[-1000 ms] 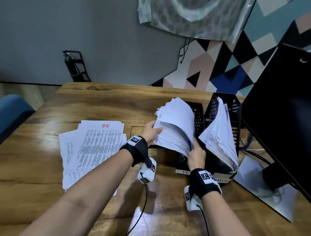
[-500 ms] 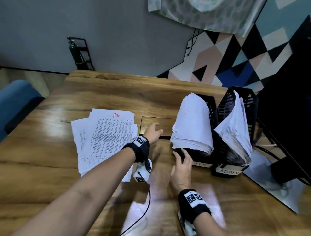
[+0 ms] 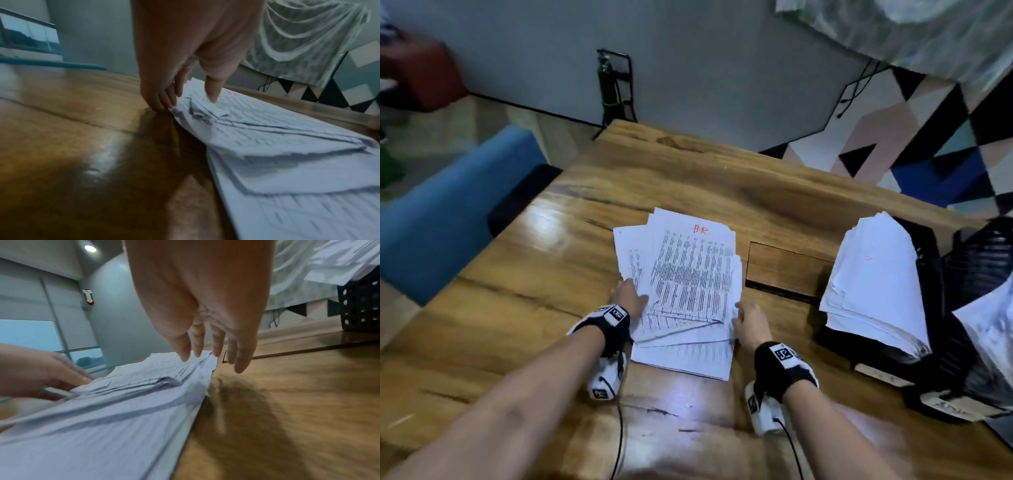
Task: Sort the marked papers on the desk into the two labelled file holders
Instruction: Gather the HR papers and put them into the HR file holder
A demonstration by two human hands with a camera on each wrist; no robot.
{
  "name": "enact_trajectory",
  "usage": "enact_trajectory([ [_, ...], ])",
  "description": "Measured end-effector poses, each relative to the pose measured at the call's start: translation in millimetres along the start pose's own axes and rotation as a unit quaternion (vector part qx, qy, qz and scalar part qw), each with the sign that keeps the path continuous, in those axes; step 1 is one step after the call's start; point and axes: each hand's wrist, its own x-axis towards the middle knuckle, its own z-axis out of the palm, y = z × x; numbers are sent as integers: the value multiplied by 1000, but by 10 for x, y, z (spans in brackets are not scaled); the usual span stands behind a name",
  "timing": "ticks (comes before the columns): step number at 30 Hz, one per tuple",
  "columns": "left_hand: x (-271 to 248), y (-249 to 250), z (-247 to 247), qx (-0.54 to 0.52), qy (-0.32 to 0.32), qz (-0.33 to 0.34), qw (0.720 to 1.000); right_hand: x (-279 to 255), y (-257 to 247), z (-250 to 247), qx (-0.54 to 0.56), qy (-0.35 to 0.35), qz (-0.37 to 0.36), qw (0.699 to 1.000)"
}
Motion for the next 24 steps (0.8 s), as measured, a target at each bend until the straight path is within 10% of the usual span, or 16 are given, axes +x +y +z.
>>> enact_trajectory([
  [8,-224,-74,128,-159,-49,59,984,59,-121,300,57,4,113,992],
  [12,-627,-274,-11,-58,-163,90,981,-321,250,352,-23,-232,85,969],
  [15,-815,-453,-103,-25,-249,86,964,-747,363,88,122,-335,115,927],
  [19,-829,-361,-27,-150,-164,31,975,-680,361,-109,294,-162,148,930],
  [24,-1015,112,278,15,-155,91,984,-519,213,263,260,88,171,946],
])
